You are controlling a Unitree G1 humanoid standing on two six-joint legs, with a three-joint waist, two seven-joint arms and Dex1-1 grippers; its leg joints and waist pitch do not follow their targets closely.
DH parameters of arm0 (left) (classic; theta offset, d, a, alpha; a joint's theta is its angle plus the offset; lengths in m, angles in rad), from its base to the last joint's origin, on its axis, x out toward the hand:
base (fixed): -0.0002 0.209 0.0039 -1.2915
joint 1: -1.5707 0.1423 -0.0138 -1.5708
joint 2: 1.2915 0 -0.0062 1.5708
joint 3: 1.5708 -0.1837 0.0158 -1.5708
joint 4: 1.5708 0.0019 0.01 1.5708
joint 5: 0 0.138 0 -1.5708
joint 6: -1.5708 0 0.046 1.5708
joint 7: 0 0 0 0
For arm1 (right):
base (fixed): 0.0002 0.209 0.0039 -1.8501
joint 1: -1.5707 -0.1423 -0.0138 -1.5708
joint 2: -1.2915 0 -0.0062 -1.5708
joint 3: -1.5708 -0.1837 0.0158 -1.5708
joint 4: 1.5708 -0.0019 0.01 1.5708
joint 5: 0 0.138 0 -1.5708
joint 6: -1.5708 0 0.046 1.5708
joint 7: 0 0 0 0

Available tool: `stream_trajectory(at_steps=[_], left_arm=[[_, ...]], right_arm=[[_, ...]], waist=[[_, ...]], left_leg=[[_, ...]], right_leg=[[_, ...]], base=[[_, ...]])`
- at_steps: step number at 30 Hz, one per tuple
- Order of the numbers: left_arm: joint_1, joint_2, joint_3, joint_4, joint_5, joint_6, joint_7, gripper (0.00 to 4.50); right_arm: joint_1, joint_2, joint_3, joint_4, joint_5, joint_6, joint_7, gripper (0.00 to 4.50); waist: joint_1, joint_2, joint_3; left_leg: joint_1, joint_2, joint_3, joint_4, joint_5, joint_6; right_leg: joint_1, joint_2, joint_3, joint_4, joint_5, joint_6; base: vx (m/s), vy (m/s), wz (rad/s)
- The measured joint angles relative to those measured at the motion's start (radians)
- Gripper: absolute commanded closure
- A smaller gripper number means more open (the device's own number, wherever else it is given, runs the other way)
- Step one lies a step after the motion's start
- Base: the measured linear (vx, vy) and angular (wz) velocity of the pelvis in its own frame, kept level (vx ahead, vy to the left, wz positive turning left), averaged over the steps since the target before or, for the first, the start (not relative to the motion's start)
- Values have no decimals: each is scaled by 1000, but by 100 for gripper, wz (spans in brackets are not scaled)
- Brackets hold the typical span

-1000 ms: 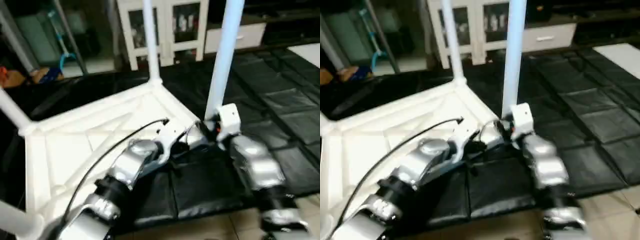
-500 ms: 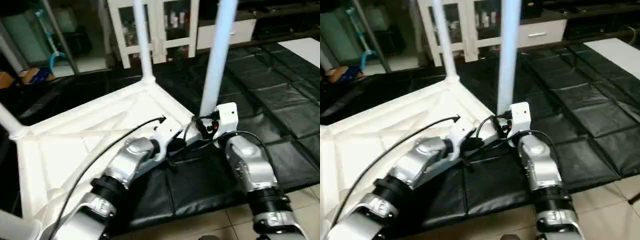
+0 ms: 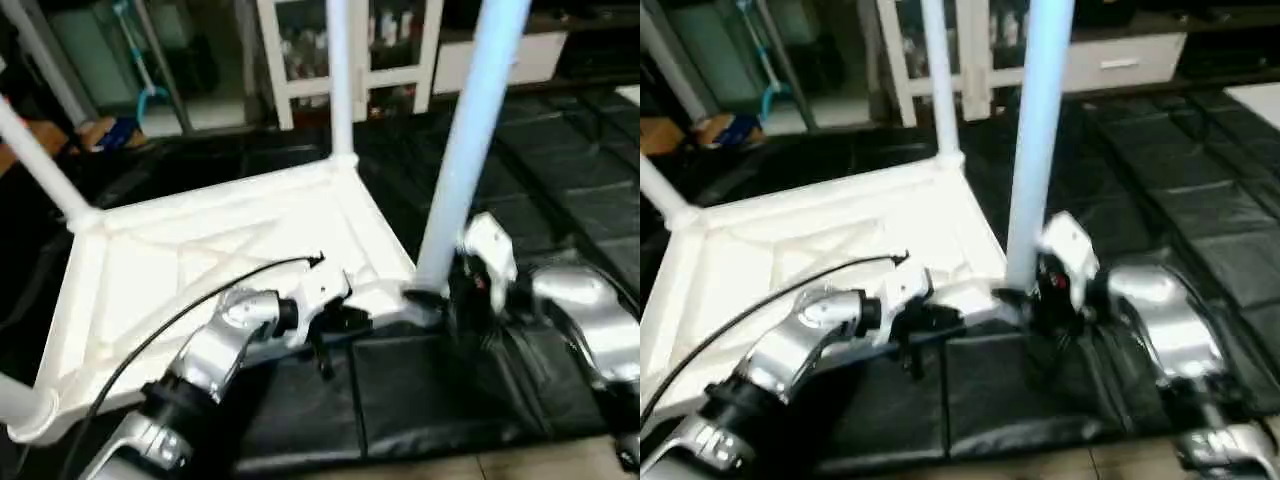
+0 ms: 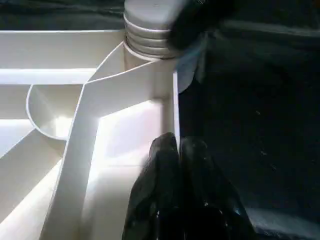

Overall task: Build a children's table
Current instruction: Rotate leg to tighten

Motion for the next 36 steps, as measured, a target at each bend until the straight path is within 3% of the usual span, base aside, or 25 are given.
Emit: stream_trajectory(at_steps=[3, 5, 16, 27, 29, 31, 36], left_arm=[[12, 9, -7, -17, -11, 5, -22, 450], [12, 12, -8, -18, -11, 8, -26, 450], [21, 26, -10, -39, -11, 29, -34, 450], [22, 26, -14, -45, -10, 36, -33, 450], [17, 16, 2, -34, 2, 48, 6, 450], [-15, -14, 24, 8, 28, 72, 81, 450], [-67, -122, 43, 90, 49, 112, 237, 450]], right_arm=[[14, -18, 11, 0, 13, 2, 60, 47], [14, -18, 13, 2, 13, 1, 70, 71], [11, 7, 8, 24, 26, -10, 74, 160], [38, 32, -12, 10, 30, -13, 34, 176], [35, 86, -17, 24, 4, -25, -73, 177], [8, 180, -35, 55, -31, -15, -268, 177], [-26, 296, -89, 71, -80, 64, -567, 178]], waist=[[13, 0, 0], [16, 0, 0], [9, 0, 0], [7, 0, -1], [-2, -2, -2], [-22, -1, -1], [-45, -3, 0]], left_leg=[[0, 1, 1, 0, -1, 1], [0, 1, 2, 1, -1, 1], [1, 1, 2, 3, -3, -4], [2, 1, 2, 4, -3, -4], [4, 2, 2, 4, -3, -4], [4, 2, 1, 4, -3, -5], [4, 0, 1, 5, -4, -5]], right_leg=[[-1, 0, 1, 0, 0, 0], [0, 0, 1, 1, 0, 0], [1, 0, 2, 2, 1, -2], [1, 0, 2, 2, 1, -2], [1, 1, 2, 2, 3, -4], [0, 1, 2, 1, 3, -4], [0, 1, 4, -1, 0, 0]], base=[[0, 0, 0], [0, 0, 0], [0, 0, 0], [0, 0, 0], [0, 0, 0], [0, 0, 0], [0, 0, 0]])
